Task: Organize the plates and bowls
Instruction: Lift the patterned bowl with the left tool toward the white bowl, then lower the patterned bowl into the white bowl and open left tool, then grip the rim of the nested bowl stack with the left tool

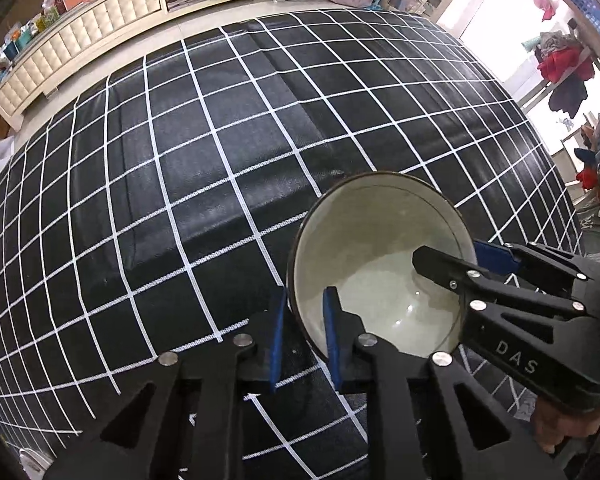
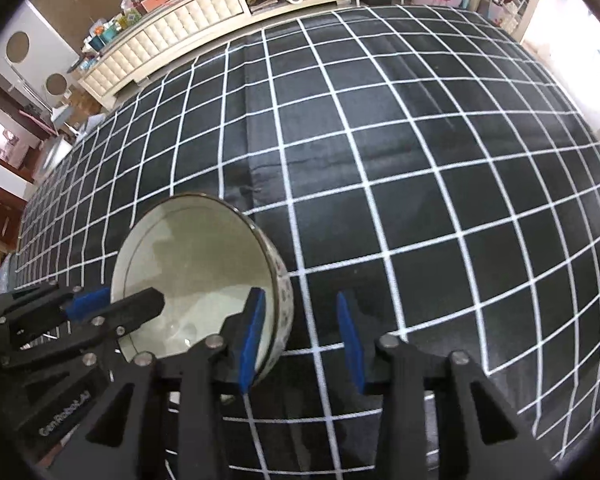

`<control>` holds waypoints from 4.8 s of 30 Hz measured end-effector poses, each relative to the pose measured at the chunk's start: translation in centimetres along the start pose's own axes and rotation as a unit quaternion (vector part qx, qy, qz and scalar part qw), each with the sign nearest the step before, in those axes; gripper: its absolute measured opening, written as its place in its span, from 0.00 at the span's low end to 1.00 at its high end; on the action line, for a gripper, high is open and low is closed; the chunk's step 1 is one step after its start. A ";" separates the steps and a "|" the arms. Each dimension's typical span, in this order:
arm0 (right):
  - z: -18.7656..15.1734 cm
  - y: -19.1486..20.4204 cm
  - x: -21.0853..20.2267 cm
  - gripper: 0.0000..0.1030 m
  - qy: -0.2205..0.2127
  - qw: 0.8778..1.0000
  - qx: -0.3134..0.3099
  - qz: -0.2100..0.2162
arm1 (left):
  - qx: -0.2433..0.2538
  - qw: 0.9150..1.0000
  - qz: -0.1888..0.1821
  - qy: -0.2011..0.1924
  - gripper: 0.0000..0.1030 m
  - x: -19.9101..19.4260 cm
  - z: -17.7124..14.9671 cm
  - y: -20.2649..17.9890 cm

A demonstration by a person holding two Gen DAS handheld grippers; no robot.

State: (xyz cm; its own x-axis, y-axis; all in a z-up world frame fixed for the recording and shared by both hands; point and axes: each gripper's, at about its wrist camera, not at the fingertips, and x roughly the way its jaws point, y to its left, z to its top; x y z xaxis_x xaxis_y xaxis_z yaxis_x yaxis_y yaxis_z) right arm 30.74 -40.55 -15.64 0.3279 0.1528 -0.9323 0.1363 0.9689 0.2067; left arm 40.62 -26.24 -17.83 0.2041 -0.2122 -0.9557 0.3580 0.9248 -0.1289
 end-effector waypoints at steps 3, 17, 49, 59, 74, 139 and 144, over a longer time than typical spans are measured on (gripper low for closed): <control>-0.2 0.5 -0.2 0.18 -0.004 1.000 -0.008 0.009 | -0.003 1.000 -0.005 -0.001 0.14 -0.1 0.1 0.2; -1.0 1.7 -1.7 0.16 -0.010 1.000 0.021 0.003 | 0.005 1.000 0.024 -0.014 0.13 -2.6 -0.7 -0.7; -7.6 17.0 -8.7 0.16 -0.052 0.994 -0.080 0.045 | -0.115 0.989 0.049 -0.082 0.13 -18.4 -16.7 10.6; -11.2 21.2 -8.0 0.16 -0.026 0.992 -0.108 0.060 | -0.156 0.983 0.054 -0.080 0.13 -19.4 -22.1 13.4; -14.6 23.6 -4.8 0.16 0.039 0.992 -0.111 0.047 | -0.182 0.982 0.032 -0.044 0.13 -17.0 -27.1 14.6; -15.8 23.6 -8.3 0.83 -0.027 0.991 -0.131 0.024 | -0.142 0.982 -0.047 -0.119 0.62 -22.5 -29.8 14.9; -15.6 23.0 -7.0 0.86 -0.011 0.992 -0.127 0.016 | -0.140 0.983 -0.063 -0.099 0.62 -20.8 -29.2 15.3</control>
State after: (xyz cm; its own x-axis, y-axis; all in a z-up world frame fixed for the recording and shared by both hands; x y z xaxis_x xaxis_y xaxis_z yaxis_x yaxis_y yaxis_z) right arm 16.98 -16.28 -8.97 0.3491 0.1831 -0.9190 -0.1140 0.9817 0.1523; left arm 15.24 1.60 -7.66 0.3573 -0.3619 -0.8610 0.1316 0.9322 -0.3372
